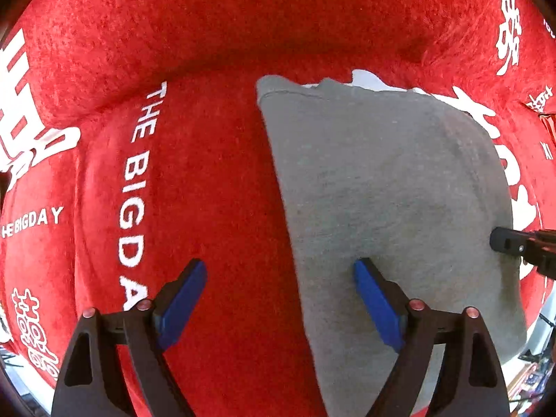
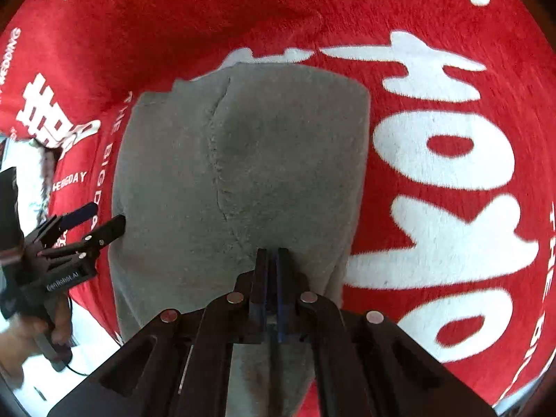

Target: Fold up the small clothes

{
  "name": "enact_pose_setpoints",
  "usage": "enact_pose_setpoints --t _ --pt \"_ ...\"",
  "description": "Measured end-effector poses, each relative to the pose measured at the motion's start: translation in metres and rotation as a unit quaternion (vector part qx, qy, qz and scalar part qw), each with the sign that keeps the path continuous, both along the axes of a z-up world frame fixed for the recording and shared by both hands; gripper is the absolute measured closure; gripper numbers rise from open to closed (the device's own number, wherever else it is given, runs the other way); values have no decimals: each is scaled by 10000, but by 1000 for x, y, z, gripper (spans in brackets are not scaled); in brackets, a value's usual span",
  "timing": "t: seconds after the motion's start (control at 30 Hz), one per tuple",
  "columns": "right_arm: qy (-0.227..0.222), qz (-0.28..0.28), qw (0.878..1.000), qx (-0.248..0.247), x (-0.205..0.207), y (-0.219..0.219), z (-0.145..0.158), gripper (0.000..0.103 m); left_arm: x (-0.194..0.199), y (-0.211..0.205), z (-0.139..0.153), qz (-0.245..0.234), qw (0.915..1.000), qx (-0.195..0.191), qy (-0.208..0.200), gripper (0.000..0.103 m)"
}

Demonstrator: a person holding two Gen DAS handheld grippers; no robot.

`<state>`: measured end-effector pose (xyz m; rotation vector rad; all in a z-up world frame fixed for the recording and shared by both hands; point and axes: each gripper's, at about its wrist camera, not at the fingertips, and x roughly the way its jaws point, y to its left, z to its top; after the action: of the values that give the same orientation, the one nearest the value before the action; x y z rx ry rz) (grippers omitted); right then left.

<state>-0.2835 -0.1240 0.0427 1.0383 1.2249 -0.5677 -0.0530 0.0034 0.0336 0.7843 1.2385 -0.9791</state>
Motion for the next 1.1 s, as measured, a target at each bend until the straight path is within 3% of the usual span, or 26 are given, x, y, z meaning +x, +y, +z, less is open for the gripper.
enact_pose_setpoints --t 0.17,0.27,0.33,0.4,0.43,0.73,0.87,0.9,1.03,1.1 --pt "108 -257 9995 140 -20 -1 11 103 4 8 10 -29 9999 132 -31 15" --pt "-20 -591 9976 347 -32 5 22 97 3 13 14 -37 9998 208 -71 15" --pt "-41 -715 9966 400 -41 13 29 90 1 17 17 -35 9997 251 -49 15" --pt "-15 -771 9961 432 -47 20 34 69 0 20 19 -30 9995 300 -42 15" --pt "26 -780 9960 445 -49 24 37 66 0 22 20 -25 9995 319 -42 15" --pt "129 -903 9946 497 -37 38 41 65 1 30 29 150 9989 447 5 15" --pt "106 -698 9961 535 -26 43 42 47 -1 32 33 136 9990 436 6 15" --pt "198 -572 9968 530 -22 47 40 47 -1 32 33 136 9989 440 15 15" --pt "1249 10 9914 401 -16 62 12 47 0 36 33 179 9987 473 59 15" --pt "1503 -255 9869 536 -31 63 2 47 1 39 32 211 9983 530 92 15"
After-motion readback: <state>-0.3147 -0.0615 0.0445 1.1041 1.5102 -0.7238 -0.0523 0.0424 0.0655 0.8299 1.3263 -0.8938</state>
